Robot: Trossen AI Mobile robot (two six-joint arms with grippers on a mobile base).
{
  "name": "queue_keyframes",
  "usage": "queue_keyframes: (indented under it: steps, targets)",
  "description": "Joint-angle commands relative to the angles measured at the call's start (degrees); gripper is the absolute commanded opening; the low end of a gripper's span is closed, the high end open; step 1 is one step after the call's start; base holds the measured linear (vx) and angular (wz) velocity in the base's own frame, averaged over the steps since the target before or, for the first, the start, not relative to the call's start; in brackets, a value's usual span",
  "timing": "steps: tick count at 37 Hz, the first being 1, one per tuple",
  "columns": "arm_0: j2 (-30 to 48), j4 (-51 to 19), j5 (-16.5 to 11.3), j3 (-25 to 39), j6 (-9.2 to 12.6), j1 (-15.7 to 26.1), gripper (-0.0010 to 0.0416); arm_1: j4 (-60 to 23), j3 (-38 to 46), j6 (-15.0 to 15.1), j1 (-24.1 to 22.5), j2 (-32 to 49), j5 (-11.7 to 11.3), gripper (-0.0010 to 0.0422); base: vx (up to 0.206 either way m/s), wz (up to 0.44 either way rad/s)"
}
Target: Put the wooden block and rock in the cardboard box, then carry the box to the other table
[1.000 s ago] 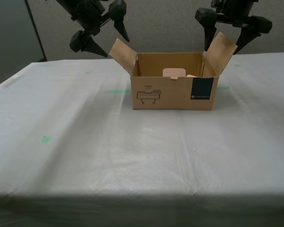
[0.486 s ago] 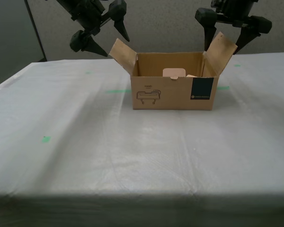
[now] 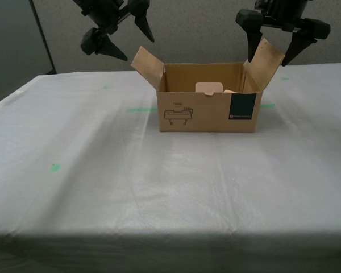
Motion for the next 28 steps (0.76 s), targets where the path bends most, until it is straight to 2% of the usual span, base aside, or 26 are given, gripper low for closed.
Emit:
queue_keyframes:
  steps: [1,4,14,28]
  targets:
    - [-2.19,0.02,-0.09,0.07,0.04,0.04,0.0398,-0.9,-0.13,0.11,-0.02,-1.38,-2.58,0.0398,0.0,0.0]
    - [-4.66,-0.09,-0.09,0.07,0.07,0.04,0.0398,-1.55,-0.15,0.31,-0.02,-2.62,-4.42,0.0398,0.0,0.0]
    - [-12.39,-0.2,-0.04,-1.18,0.33,0.07,0.0399,-3.98,-0.2,0.76,-0.5,-5.64,-4.52,0.0398,0.0,0.0]
    - [-25.09,3.98,-0.02,-15.47,1.7,0.04,0.0399,-5.81,-0.24,0.5,-3.8,-7.5,-5.18,0.0398,0.0,0.0]
